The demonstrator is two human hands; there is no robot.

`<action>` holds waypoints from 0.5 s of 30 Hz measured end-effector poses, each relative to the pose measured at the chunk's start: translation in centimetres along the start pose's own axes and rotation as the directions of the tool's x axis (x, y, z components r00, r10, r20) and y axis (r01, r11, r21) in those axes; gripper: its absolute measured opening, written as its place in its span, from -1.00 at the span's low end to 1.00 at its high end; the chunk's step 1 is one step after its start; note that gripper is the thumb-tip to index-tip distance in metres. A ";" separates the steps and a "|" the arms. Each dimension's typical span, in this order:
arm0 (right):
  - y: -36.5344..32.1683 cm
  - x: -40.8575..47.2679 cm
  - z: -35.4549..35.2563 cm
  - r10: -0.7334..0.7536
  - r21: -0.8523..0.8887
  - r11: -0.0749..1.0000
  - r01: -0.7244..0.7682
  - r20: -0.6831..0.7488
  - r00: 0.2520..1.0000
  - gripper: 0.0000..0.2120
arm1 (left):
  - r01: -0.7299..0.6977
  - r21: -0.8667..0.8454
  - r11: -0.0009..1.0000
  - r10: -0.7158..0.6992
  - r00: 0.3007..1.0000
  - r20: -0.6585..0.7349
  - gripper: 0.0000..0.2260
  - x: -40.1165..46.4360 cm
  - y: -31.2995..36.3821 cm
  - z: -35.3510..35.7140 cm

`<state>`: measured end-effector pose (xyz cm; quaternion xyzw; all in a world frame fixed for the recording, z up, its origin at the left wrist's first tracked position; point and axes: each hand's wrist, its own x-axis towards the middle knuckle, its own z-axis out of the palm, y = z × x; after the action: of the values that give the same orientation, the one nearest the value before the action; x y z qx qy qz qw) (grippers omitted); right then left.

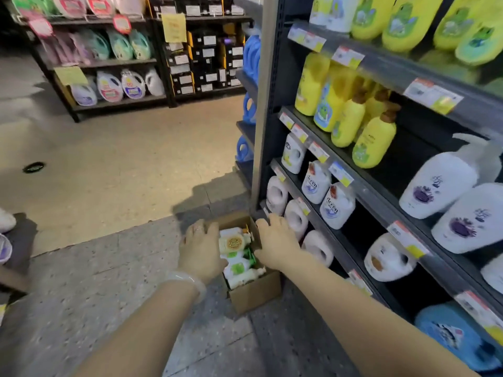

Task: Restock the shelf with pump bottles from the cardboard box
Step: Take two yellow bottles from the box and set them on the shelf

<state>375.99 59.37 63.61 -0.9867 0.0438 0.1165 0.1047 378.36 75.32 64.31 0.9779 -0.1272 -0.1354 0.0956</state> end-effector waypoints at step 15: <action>1.9 25.5 3.4 0.447 0.255 0.842 -0.475 0.162 0.880 -0.49 | -0.392 0.169 0.904 0.335 0.898 0.287 -0.39 32.9 -3.9 -0.7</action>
<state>399.75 56.70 53.88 -0.9144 0.2914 0.1779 0.2177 410.06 70.06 56.18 0.9160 -0.3339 -0.2224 -0.0077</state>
